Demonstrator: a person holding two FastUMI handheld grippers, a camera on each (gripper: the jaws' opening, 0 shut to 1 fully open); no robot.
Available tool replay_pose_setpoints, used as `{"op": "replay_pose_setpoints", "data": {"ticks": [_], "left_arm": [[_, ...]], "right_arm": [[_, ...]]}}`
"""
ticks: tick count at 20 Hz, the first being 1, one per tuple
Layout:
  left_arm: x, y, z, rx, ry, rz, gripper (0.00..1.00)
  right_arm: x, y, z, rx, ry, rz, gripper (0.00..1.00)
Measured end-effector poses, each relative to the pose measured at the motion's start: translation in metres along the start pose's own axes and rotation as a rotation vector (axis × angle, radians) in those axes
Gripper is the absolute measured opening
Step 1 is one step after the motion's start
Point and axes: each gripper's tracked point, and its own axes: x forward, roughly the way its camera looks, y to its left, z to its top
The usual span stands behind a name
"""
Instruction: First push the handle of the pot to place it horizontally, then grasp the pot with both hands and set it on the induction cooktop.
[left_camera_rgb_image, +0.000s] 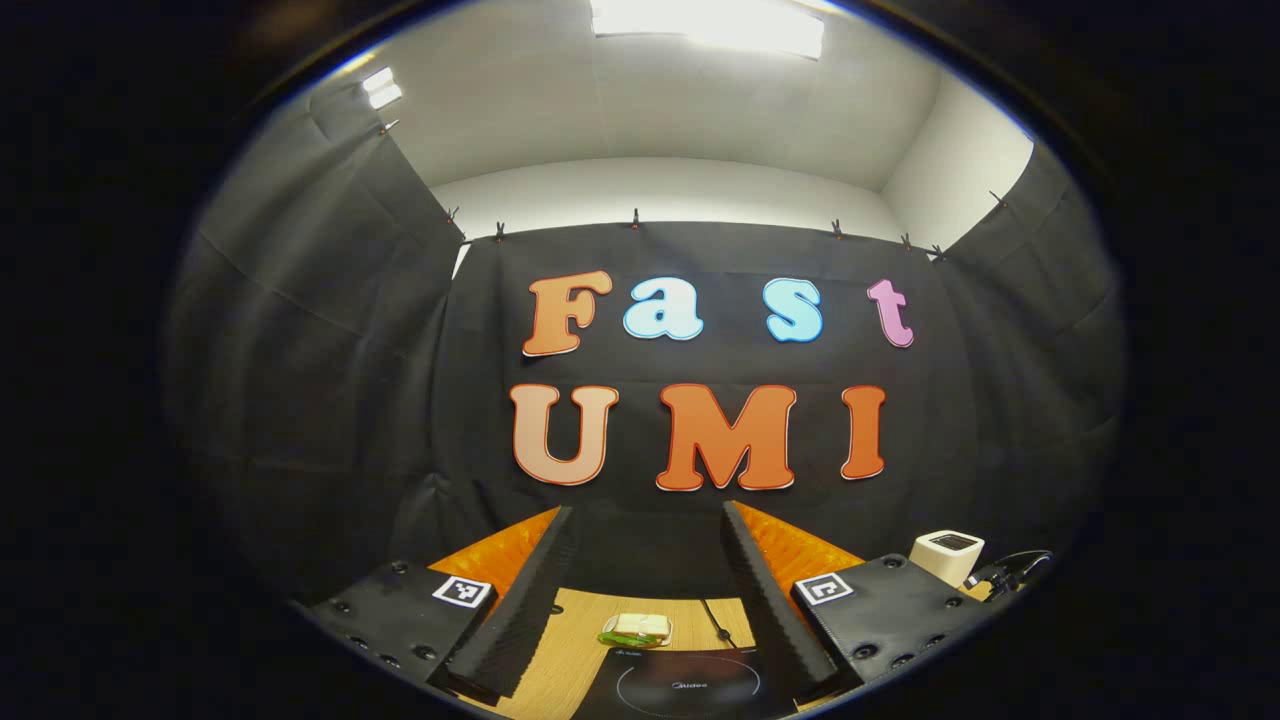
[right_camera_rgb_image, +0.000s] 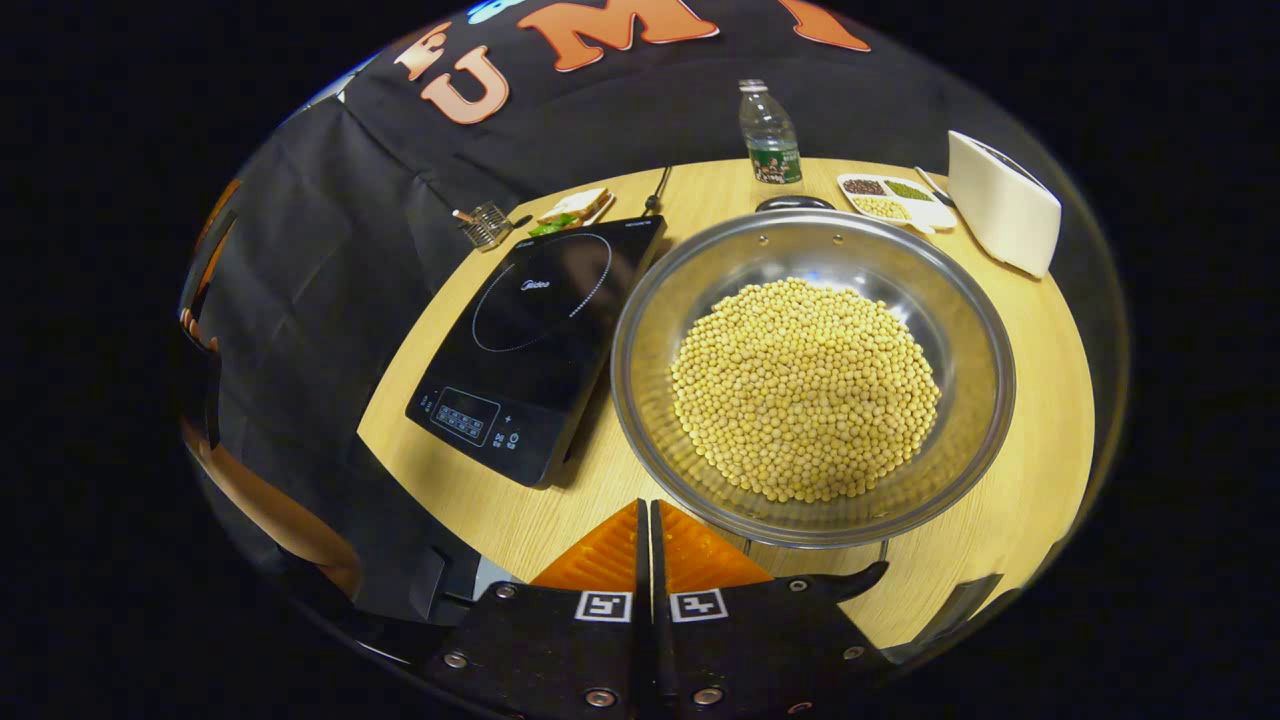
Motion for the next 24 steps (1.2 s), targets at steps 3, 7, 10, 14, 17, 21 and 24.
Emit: {"op": "replay_pose_setpoints", "data": {"ticks": [3,7,10,14,17,21,24], "left_arm": [[0.005,-0.003,-0.006,0.007,0.013,-0.003,0.97],[0.013,-0.019,-0.018,-0.006,0.047,-0.025,0.97],[0.022,-0.039,-0.027,-0.006,0.072,-0.057,0.97],[0.031,-0.051,-0.028,-0.012,0.079,-0.073,0.96],[0.037,-0.056,-0.027,-0.014,0.078,-0.076,0.96],[0.040,-0.068,-0.030,-0.021,0.087,-0.099,0.97],[0.041,-0.070,-0.034,-0.030,0.089,-0.098,0.96]], "right_arm": [[0.002,0.000,-0.003,0.039,0.016,0.040,0.00],[0.002,-0.011,-0.011,0.058,0.038,0.052,0.00],[-0.004,-0.025,-0.012,0.077,0.042,0.040,0.00],[-0.010,-0.053,-0.010,0.086,0.029,-0.017,0.00],[-0.015,-0.077,-0.005,0.107,0.005,-0.069,0.00],[-0.021,-0.104,-0.001,0.082,-0.010,-0.145,0.00],[-0.022,-0.123,0.001,0.086,-0.024,-0.170,0.00]]}}
